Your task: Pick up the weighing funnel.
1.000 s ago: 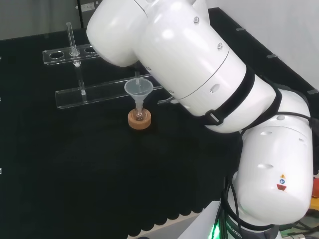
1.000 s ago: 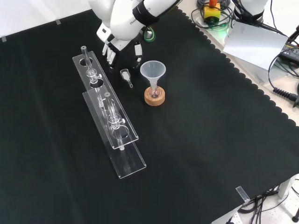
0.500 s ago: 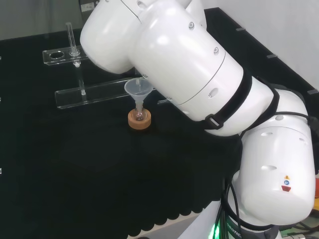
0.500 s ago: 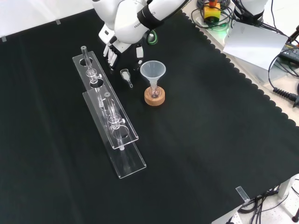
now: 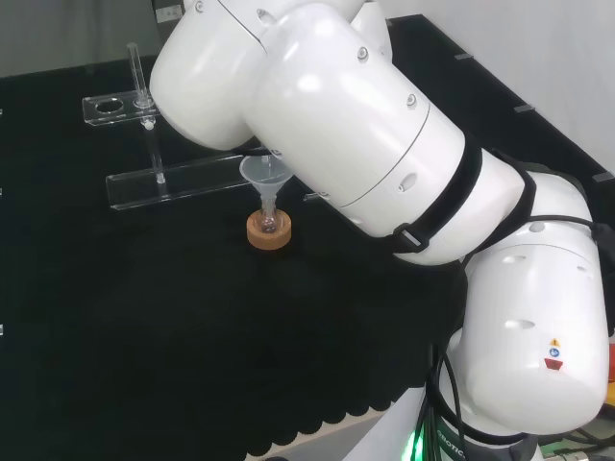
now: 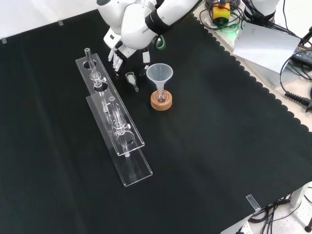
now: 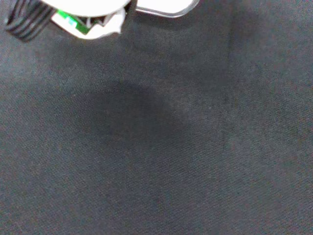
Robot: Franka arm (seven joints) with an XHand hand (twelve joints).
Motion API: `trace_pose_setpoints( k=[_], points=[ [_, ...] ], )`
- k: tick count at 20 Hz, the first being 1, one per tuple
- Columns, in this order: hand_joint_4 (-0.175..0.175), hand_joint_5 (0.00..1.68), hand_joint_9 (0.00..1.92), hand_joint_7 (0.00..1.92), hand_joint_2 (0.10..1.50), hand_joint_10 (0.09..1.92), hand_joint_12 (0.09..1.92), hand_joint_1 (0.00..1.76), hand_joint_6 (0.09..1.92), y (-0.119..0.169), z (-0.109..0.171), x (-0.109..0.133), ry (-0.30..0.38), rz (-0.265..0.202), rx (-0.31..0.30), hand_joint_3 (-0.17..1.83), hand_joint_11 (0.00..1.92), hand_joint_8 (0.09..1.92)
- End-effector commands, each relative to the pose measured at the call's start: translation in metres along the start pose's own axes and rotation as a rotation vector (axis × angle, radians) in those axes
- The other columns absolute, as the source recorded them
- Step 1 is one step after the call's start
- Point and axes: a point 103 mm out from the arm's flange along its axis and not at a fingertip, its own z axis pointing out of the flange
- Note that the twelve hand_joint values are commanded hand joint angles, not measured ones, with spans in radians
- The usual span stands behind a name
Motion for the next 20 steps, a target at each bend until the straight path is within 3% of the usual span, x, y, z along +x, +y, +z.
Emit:
trace_pose_setpoints(
  k=[1,20],
  points=[
    [-0.036,0.53,0.83,0.61,0.59,0.53,1.26,0.87,0.71,0.0035,0.0037,0.0033,0.001,-0.001,-0.006,0.65,0.52,0.77],
    [-0.038,0.62,0.86,0.65,0.60,0.54,1.25,0.91,0.79,0.0095,0.0129,0.0045,-0.026,0.010,-0.029,0.65,0.54,0.77]
  ],
)
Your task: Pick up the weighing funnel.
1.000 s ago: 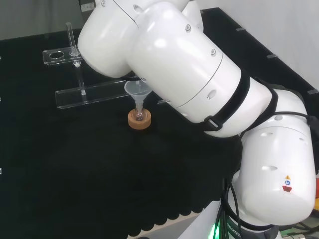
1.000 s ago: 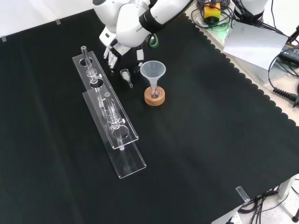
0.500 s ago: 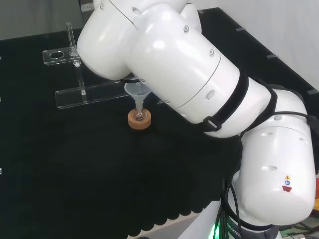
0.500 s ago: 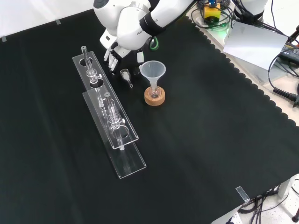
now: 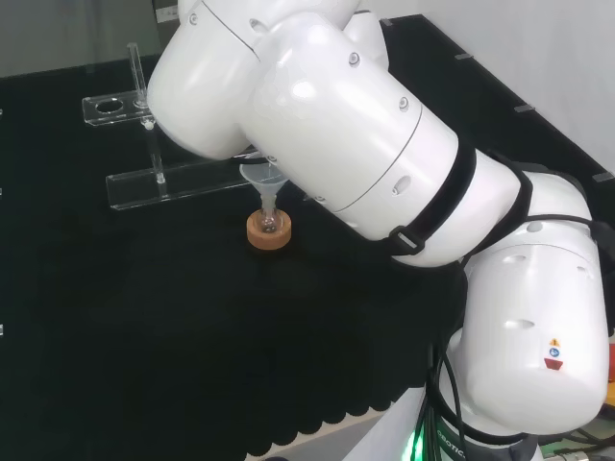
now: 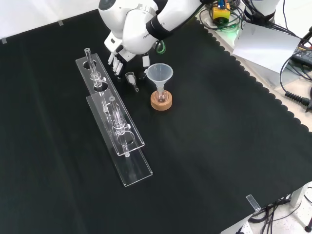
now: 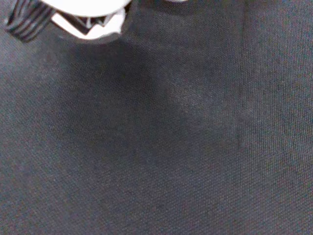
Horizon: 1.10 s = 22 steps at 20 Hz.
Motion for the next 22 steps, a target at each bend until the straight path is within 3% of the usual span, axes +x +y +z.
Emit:
trace_pose_setpoints(
  k=[1,15,22],
  points=[
    [-0.039,0.62,0.86,0.65,0.61,0.54,1.25,0.91,0.79,0.0007,0.0011,0.0018,-0.010,0.005,-0.004,0.65,0.54,0.77],
    [-0.040,0.63,0.88,0.67,0.61,0.53,1.24,0.92,0.82,0.0023,0.0022,0.0025,-0.005,0.000,-0.008,0.64,0.56,0.76],
    [-0.025,0.73,0.90,0.69,0.63,0.52,1.23,0.92,0.83,0.0020,0.0014,0.0008,-0.003,0.001,-0.009,0.64,0.57,0.75]
  ],
)
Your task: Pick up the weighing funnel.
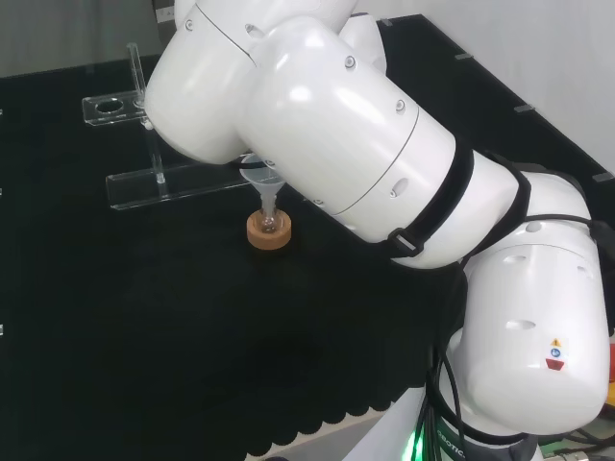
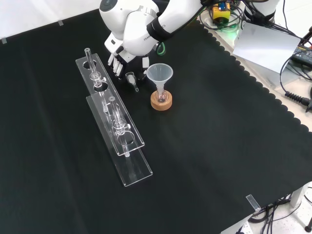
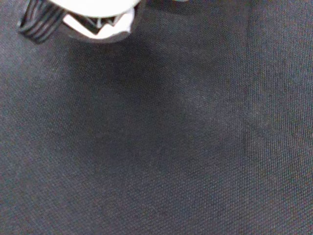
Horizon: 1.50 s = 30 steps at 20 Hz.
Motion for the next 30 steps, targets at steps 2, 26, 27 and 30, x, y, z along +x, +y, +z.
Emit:
trace_pose_setpoints(
  k=[2,26,27,30],
  points=[
    [-0.022,0.75,0.91,0.69,0.64,0.51,1.23,0.92,0.84,-0.0004,0.0000,-0.0007,0.001,-0.001,0.000,0.64,0.58,0.75],
    [-0.028,0.74,0.92,0.69,0.64,0.49,1.21,0.92,0.84,0.0028,0.0046,0.0006,-0.004,-0.006,0.021,0.63,0.58,0.74],
    [-0.024,0.76,0.92,0.70,0.64,0.49,1.21,0.93,0.84,0.0028,0.0048,0.0006,-0.008,-0.005,0.020,0.64,0.58,0.74],
    [0.109,0.99,0.96,0.74,0.81,0.48,1.21,1.01,0.85,0.0023,0.0044,-0.0001,-0.022,0.005,0.011,0.43,0.60,0.73]
  ],
)
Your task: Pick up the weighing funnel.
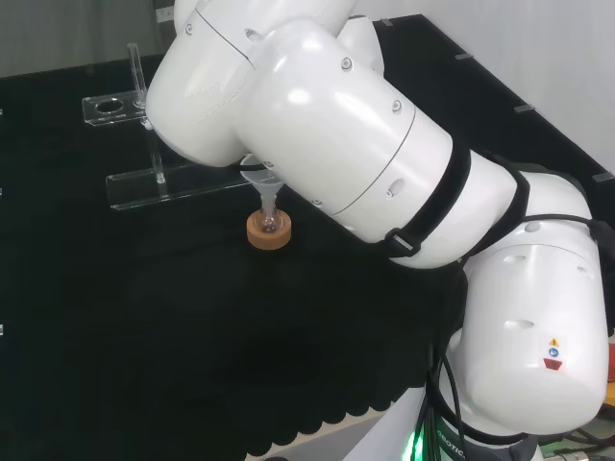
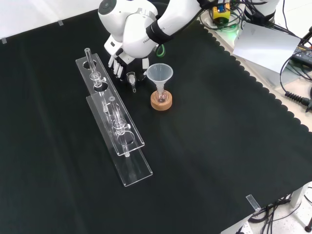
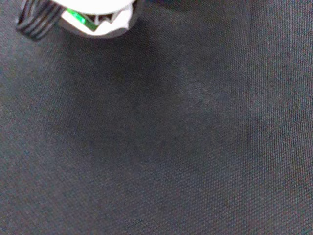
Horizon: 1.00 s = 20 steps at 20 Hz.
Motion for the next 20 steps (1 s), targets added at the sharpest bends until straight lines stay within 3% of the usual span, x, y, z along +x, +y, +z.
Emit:
trace_pose_setpoints(
  k=[1,5,20],
  points=[
    [0.142,1.06,0.97,0.77,0.85,0.47,1.20,1.04,0.83,-0.001,-0.001,-0.001,-0.021,0.014,-0.012,0.37,0.61,0.72],
    [0.174,1.15,1.05,0.85,0.80,0.41,1.16,1.08,0.82,-0.003,-0.006,-0.005,-0.026,0.018,-0.018,0.48,0.66,0.67],
    [0.175,1.16,1.08,0.82,0.73,0.38,1.14,1.09,0.85,-0.020,-0.044,-0.031,0.020,0.033,-0.018,0.62,0.69,0.67]
  ],
)
